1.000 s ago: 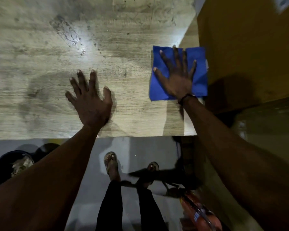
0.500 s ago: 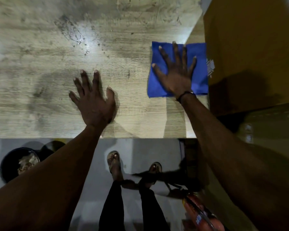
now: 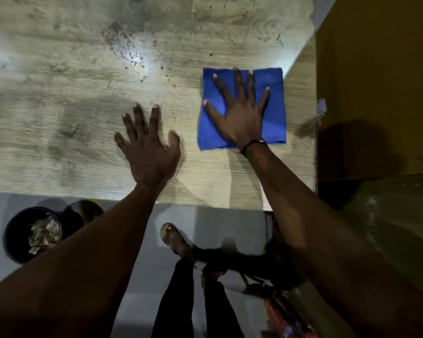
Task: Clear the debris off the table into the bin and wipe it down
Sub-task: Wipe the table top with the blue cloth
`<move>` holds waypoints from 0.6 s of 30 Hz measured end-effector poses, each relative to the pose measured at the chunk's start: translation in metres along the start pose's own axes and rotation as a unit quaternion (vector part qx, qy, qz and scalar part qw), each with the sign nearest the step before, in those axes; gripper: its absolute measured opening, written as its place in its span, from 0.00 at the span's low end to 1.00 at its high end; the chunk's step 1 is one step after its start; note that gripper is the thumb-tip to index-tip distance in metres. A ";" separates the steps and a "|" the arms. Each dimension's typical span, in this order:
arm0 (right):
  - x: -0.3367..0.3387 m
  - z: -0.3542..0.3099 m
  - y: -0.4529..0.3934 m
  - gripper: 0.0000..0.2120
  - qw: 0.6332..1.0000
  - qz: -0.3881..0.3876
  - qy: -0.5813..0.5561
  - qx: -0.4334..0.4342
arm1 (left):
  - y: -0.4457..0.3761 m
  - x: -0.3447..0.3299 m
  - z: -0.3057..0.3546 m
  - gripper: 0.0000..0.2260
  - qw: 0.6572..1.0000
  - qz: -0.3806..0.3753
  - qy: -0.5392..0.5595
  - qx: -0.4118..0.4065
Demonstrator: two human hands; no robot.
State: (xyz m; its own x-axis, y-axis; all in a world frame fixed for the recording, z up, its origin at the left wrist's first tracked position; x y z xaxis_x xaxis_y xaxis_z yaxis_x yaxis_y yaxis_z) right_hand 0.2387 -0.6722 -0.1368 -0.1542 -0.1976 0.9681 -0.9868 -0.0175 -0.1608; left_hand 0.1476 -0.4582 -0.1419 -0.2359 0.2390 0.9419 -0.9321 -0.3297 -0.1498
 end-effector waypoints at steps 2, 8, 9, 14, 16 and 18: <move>-0.001 -0.003 0.008 0.35 1.000 0.001 -0.004 -0.010 | 0.000 0.000 0.000 0.32 1.000 0.001 0.004 0.004; 0.031 0.003 0.144 0.35 0.997 -0.048 -0.013 0.062 | 0.000 0.001 0.000 0.32 1.000 0.001 -0.010 0.003; 0.034 0.020 0.146 0.35 0.998 -0.046 -0.001 0.048 | 0.000 0.000 0.000 0.32 1.000 0.000 -0.008 0.002; 0.030 0.087 0.083 0.34 0.998 -0.012 0.025 -0.060 | 0.000 -0.001 0.000 0.32 1.000 0.012 -0.006 -0.002; 0.024 0.078 0.053 0.35 0.997 -0.009 0.027 -0.070 | 0.000 -0.001 0.001 0.32 1.000 0.007 -0.003 0.003; 0.020 0.053 0.049 0.35 0.999 -0.014 0.022 -0.044 | 0.000 -0.001 0.001 0.32 1.000 -0.001 -0.001 0.003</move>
State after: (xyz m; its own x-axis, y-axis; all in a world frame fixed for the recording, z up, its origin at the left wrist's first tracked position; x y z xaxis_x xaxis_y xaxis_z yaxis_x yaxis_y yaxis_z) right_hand 0.1898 -0.7290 -0.1358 -0.1263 -0.1556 0.9797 -0.9910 0.0637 -0.1177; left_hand 0.1483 -0.4597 -0.1429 -0.2337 0.2385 0.9426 -0.9308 -0.3352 -0.1460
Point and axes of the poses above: each hand's wrist, its own y-axis away from the middle knuckle, its own x-axis out of the back of the hand, z = x × y, the point moved 3 cm from there along -y, towards the middle knuckle, and after that the axes turned 6 degrees about z, right-handed, at the moved point
